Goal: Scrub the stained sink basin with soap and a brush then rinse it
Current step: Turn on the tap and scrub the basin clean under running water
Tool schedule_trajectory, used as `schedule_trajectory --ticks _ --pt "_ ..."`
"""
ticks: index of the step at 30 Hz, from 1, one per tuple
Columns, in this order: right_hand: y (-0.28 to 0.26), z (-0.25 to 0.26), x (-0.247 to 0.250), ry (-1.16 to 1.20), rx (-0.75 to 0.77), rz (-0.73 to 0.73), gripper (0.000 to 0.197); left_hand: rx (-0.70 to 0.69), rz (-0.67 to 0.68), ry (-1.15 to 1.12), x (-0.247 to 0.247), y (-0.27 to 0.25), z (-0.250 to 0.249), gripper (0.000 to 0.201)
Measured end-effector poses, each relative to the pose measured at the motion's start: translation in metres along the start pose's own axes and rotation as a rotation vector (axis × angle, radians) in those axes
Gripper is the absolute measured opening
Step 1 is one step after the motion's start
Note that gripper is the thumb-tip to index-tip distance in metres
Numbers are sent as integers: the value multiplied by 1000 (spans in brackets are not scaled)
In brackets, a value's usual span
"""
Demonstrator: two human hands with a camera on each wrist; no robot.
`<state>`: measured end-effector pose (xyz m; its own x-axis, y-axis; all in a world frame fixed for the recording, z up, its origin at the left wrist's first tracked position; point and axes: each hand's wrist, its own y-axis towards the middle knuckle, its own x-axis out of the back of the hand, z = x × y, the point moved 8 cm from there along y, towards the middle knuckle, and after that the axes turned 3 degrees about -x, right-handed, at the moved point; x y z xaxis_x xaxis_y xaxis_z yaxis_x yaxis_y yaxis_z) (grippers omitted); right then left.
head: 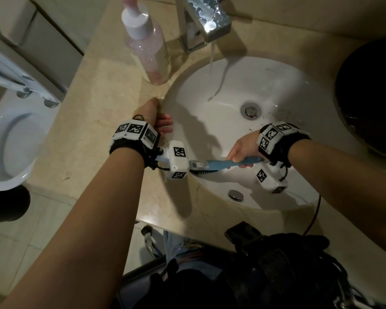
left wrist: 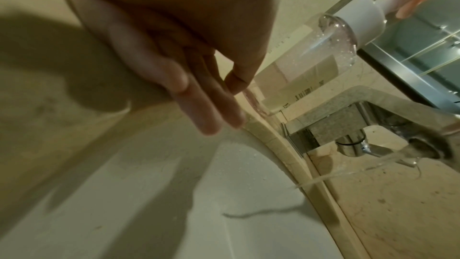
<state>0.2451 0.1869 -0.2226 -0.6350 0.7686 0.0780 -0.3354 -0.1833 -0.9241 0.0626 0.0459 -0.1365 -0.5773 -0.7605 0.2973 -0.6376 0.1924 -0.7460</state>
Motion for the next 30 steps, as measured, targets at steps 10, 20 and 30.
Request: schedule_trajectory --ticks 10,20,30 --pt "-6 -2 -7 -36 -26 115 30 -4 -15 -1 1 0 0 39" --pt "6 23 -17 77 -12 -3 19 -1 -14 19 1 2 1 40" --pt "12 27 1 139 -92 -274 15 -14 -19 0 2 3 2 38"
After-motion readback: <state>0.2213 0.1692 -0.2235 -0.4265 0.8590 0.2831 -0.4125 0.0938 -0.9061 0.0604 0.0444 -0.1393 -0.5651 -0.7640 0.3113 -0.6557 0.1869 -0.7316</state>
